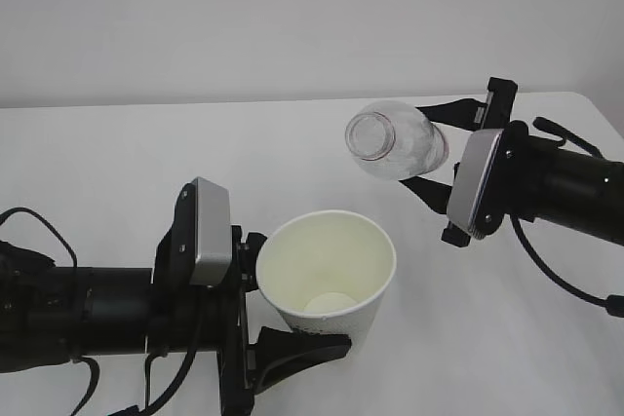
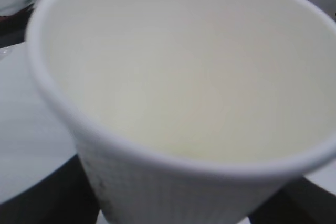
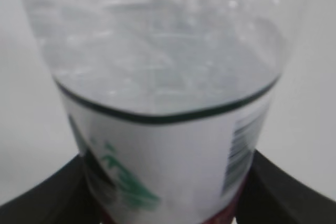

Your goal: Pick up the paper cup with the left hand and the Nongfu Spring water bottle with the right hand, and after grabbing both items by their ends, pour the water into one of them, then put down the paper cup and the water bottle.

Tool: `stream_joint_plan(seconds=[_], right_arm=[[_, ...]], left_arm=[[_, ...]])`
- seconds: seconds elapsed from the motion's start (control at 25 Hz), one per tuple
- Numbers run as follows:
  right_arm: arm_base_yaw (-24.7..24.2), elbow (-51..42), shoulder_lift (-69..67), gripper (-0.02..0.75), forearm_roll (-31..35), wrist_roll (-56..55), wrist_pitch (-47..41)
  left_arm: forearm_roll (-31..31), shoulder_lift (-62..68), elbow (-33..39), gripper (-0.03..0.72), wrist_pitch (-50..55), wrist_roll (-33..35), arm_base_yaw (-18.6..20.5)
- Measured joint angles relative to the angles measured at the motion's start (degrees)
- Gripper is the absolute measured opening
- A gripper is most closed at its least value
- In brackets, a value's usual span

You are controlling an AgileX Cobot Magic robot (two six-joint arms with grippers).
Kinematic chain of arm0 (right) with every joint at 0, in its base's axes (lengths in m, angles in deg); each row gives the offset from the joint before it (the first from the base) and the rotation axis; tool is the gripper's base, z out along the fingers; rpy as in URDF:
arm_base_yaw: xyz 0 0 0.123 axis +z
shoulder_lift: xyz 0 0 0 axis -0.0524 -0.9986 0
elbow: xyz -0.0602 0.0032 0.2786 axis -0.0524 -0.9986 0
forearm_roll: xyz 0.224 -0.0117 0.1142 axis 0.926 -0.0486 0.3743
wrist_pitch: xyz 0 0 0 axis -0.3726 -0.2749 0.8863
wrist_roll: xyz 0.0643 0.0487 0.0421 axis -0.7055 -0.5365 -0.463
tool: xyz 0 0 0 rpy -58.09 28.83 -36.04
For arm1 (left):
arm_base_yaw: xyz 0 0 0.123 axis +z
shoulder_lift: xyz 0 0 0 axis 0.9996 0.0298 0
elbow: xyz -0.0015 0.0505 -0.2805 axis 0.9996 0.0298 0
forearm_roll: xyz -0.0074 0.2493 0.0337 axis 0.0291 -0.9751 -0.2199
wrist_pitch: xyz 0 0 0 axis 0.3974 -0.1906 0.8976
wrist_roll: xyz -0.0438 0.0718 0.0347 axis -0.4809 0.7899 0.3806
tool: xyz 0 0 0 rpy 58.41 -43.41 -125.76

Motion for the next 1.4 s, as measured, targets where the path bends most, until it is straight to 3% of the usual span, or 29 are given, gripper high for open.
stream_joint_plan(seconds=[1.4], right_arm=[[0.0,2.16,0.0,0.486,2.94,9.88,0.13]], left_arm=[[0.08,0.0,0.0,0.537,0.0,0.15,0.0]])
